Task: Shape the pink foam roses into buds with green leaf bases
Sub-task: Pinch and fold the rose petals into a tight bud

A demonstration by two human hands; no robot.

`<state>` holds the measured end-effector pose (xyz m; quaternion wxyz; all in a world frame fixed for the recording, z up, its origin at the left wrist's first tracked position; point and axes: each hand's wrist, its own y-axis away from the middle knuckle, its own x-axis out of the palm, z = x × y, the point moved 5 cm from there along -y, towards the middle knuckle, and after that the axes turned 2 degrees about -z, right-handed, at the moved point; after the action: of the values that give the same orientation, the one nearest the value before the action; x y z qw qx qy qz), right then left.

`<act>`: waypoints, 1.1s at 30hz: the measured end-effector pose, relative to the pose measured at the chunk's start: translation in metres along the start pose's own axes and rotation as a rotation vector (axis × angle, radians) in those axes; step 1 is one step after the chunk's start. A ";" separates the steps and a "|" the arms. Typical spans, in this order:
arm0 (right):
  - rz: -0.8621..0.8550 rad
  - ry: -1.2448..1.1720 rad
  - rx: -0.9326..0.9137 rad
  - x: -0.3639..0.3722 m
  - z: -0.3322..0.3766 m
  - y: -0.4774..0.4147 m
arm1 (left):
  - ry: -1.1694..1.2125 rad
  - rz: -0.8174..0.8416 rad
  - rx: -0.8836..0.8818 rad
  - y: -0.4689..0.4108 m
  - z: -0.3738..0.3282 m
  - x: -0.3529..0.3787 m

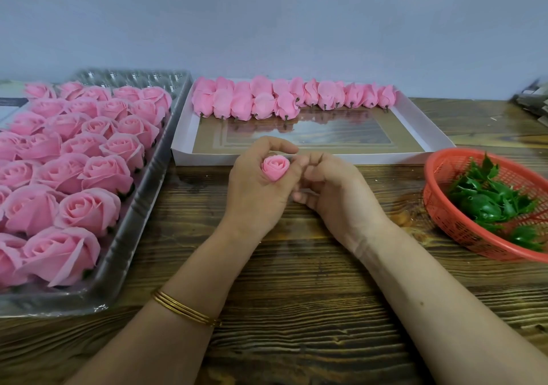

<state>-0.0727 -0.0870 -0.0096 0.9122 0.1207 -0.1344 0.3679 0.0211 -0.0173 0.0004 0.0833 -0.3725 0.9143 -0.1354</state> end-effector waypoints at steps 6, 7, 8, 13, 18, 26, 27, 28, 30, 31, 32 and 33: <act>-0.002 0.028 -0.028 0.000 -0.002 0.000 | -0.111 0.071 0.035 0.005 -0.002 0.006; 0.006 0.022 -0.031 0.001 -0.003 0.001 | -0.134 0.081 0.041 0.006 -0.002 0.007; 0.010 0.016 -0.034 0.001 -0.004 0.001 | -0.156 0.083 0.046 0.006 -0.002 0.006; 0.030 0.000 -0.019 0.002 -0.002 0.003 | -0.196 0.071 0.062 0.007 -0.004 0.006; 0.028 -0.024 -0.010 0.005 -0.001 0.004 | -0.204 0.087 0.058 0.008 -0.002 0.006; 0.028 -0.024 -0.018 0.005 -0.001 0.005 | -0.199 0.094 0.056 0.007 0.000 0.007; 0.028 -0.021 -0.020 0.006 -0.001 0.005 | -0.198 0.095 0.061 0.007 0.000 0.007; 0.028 -0.019 -0.021 0.006 -0.001 0.005 | -0.197 0.097 0.063 0.007 0.000 0.007; 0.029 -0.012 -0.022 0.006 -0.001 0.005 | -0.195 0.097 0.064 0.007 0.001 0.008; 0.027 -0.005 -0.023 0.005 -0.001 0.005 | -0.195 0.095 0.065 0.007 0.001 0.008; 0.026 0.001 -0.025 0.005 -0.001 0.005 | -0.195 0.095 0.066 0.007 0.001 0.008; 0.022 0.006 -0.026 0.005 -0.001 0.005 | -0.197 0.096 0.068 0.007 0.001 0.008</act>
<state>-0.0724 -0.0801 -0.0085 0.9099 0.1061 -0.1378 0.3765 0.0115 -0.0182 -0.0034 0.1917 -0.3369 0.9133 -0.1249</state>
